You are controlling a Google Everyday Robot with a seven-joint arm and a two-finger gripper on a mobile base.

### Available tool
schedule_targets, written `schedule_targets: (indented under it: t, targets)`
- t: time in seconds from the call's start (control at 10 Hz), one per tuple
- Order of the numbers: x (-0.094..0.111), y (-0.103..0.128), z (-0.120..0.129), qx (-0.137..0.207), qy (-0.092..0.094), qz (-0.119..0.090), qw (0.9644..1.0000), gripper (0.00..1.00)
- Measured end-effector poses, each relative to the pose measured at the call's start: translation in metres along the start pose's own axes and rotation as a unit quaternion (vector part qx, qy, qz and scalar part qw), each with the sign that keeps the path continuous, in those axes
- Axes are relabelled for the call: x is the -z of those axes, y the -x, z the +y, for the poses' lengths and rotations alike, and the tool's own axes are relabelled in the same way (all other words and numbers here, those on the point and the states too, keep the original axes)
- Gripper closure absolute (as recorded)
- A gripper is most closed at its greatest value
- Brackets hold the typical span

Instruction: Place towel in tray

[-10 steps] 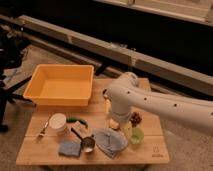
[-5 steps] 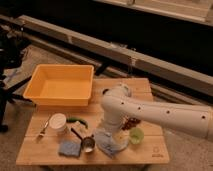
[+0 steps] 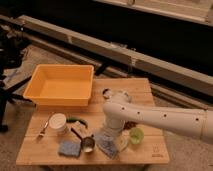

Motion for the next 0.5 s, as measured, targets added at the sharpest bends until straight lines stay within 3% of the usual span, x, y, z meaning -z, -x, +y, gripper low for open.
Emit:
schedule_targets:
  t: [0.3,0.5]
  targets:
    - [-0.027,-0.006,-0.006,-0.002,0.013,-0.012,0.9998,0.22]
    - [-0.036,-0.01,-0.007,-0.005,0.021,-0.022,0.9995,0.42]
